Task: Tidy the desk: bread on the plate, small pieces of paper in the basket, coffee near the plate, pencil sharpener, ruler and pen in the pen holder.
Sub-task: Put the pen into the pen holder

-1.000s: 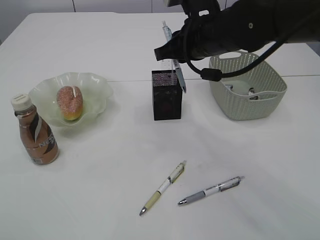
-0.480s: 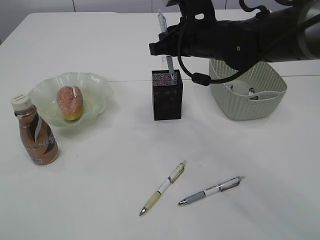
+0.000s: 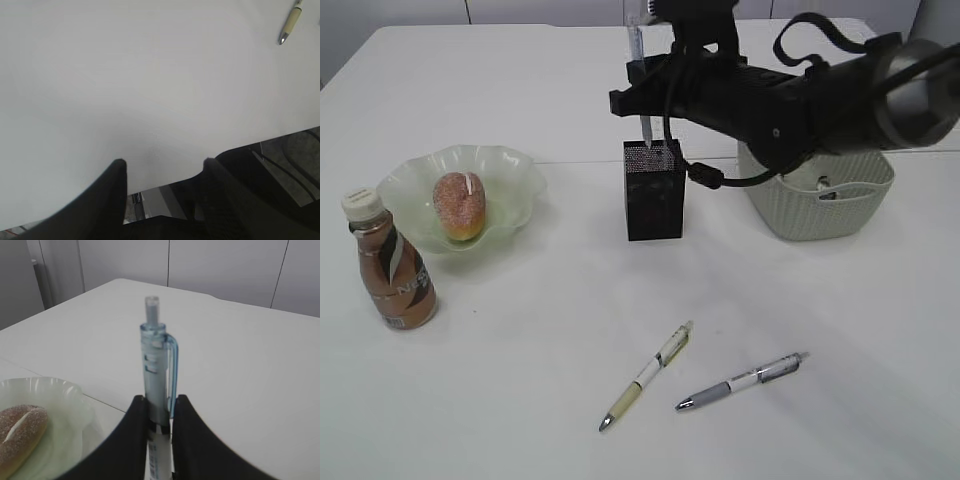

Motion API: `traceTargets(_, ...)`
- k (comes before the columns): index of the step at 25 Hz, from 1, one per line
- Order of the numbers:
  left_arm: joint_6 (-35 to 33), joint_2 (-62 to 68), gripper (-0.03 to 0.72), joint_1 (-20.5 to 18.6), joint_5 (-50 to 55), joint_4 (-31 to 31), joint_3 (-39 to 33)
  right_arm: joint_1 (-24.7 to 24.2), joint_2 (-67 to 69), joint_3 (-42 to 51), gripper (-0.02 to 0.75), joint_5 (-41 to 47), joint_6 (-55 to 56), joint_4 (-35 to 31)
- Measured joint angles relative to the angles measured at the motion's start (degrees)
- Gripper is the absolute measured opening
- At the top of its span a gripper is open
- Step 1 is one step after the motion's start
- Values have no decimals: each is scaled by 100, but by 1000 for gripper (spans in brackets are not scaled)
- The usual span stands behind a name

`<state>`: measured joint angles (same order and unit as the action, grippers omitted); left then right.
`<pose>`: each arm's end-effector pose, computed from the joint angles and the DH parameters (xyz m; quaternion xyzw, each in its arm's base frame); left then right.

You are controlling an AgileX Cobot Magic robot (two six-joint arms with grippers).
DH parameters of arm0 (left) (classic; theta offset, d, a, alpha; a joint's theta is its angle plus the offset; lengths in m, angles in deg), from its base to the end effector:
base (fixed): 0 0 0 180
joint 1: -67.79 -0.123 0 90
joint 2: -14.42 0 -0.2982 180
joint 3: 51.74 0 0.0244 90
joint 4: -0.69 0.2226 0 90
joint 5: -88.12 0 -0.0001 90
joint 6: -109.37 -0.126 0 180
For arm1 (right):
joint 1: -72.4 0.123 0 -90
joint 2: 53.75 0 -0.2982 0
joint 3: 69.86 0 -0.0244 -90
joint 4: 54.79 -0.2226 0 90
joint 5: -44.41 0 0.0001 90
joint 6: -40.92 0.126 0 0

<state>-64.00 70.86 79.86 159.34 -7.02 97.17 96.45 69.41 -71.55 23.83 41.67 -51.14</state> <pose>0.0964 -0.0370 0.2891 0.0370 0.9800 -0.0956 0.1707 0.4457 0.2020 0.2533 -0.1851 0.7487 0.1266 0.6239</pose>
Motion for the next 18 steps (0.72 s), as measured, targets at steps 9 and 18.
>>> traceTargets(9,0,0,354,0,0,-13,0,0,433,0,106,-686,-21,-398)
traceTargets(18,0,0,354,0,0,-26,0,0,581,0,106,-752,-439,-684)
